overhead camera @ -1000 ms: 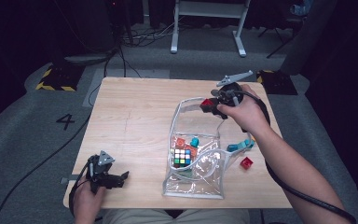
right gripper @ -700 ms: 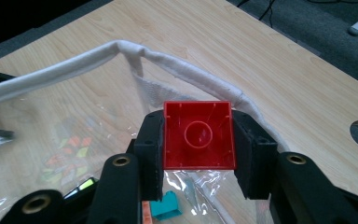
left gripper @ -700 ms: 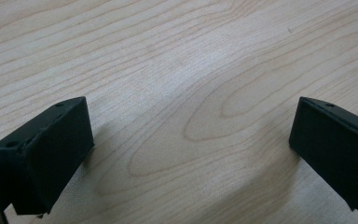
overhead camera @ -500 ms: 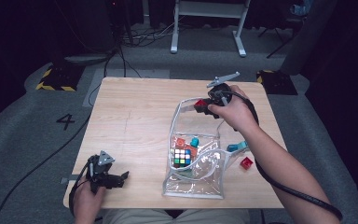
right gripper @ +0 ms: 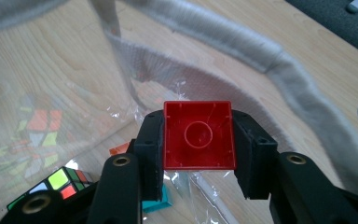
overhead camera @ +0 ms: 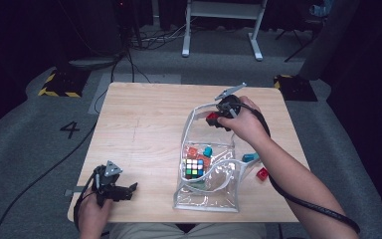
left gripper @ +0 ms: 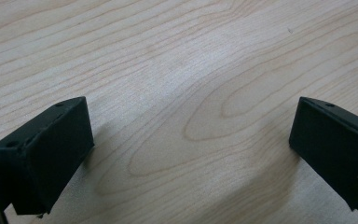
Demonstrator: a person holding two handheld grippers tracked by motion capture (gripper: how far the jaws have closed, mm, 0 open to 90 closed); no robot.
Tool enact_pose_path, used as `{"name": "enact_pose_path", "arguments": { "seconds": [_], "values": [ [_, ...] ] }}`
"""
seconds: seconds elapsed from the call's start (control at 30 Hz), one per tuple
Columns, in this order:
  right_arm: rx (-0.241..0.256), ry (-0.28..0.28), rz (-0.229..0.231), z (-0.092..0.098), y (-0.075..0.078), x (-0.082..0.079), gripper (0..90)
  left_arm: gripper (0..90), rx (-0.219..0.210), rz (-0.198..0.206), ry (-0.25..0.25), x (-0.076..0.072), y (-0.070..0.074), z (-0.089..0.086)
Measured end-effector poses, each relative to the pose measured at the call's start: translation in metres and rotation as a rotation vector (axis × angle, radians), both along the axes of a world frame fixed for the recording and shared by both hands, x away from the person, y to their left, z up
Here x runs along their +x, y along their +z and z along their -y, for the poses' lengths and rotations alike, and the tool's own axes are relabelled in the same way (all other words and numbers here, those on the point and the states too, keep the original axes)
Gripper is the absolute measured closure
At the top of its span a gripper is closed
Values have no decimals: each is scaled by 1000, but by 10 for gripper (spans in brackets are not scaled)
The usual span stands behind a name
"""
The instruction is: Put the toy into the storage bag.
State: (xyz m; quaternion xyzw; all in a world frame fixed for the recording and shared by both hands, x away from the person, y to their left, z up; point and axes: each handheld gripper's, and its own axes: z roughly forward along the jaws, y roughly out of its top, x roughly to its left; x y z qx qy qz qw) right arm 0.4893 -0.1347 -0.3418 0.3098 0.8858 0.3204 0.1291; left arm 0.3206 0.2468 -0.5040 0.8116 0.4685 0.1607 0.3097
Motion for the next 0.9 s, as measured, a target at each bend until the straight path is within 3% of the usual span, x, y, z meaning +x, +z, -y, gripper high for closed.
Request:
{"name": "enact_pose_path", "arguments": {
  "seconds": [0.2, 0.9],
  "values": [
    [-58, 25, -17, -4, -11, 0, 590, 0, 0, -2, -2, 0, 0, 0],
    [-170, 73, -91, -17, -42, -1, 590, 0, 1, -1, -2, 0, 0, 0]
  ]
}}
